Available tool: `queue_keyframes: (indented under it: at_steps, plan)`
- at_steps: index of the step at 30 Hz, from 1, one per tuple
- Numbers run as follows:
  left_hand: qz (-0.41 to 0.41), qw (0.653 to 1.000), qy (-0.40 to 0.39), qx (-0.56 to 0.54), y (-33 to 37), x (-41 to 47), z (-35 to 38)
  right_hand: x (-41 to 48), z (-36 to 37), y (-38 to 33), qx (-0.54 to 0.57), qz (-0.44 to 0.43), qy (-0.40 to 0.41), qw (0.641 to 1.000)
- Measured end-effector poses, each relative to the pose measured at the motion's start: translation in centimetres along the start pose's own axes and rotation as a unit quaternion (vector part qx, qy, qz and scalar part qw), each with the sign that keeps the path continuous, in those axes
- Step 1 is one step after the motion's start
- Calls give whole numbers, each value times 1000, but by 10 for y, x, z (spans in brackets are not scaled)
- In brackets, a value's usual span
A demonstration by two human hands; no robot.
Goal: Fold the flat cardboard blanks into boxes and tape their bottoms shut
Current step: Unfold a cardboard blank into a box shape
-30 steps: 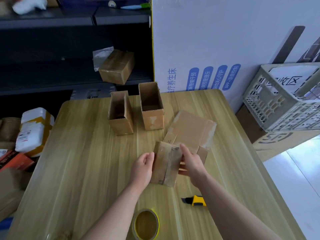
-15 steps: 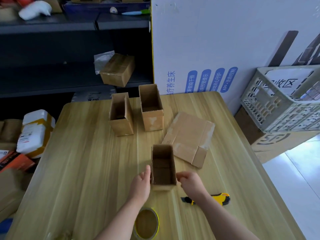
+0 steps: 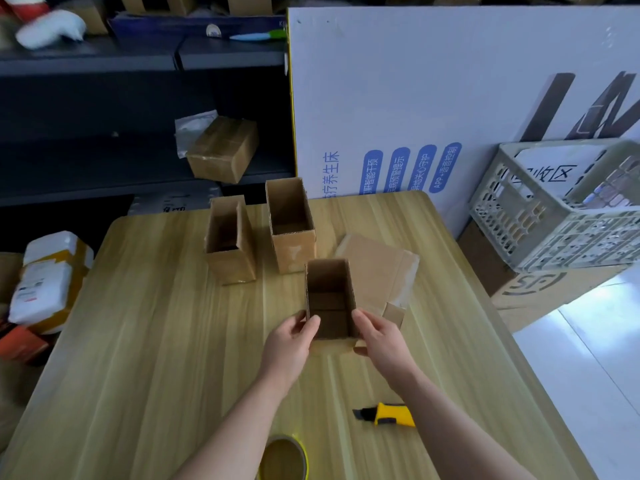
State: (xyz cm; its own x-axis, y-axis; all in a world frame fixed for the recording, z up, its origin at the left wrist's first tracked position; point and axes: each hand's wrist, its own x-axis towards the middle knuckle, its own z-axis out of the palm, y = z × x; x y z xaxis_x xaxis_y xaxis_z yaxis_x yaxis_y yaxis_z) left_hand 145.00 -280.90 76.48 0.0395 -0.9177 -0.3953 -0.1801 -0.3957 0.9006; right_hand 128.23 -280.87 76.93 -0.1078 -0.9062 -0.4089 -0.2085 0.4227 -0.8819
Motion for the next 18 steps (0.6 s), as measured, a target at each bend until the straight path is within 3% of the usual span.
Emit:
queue_keyframes:
  at_steps: [9,18]
  plan:
    - [41,999,9,-32,79,96,61,109,-66,-70,-2,-34,33,999]
    - [46,994,73,-72,114,227,109,248,-90,-97,-29,-44,-3,999]
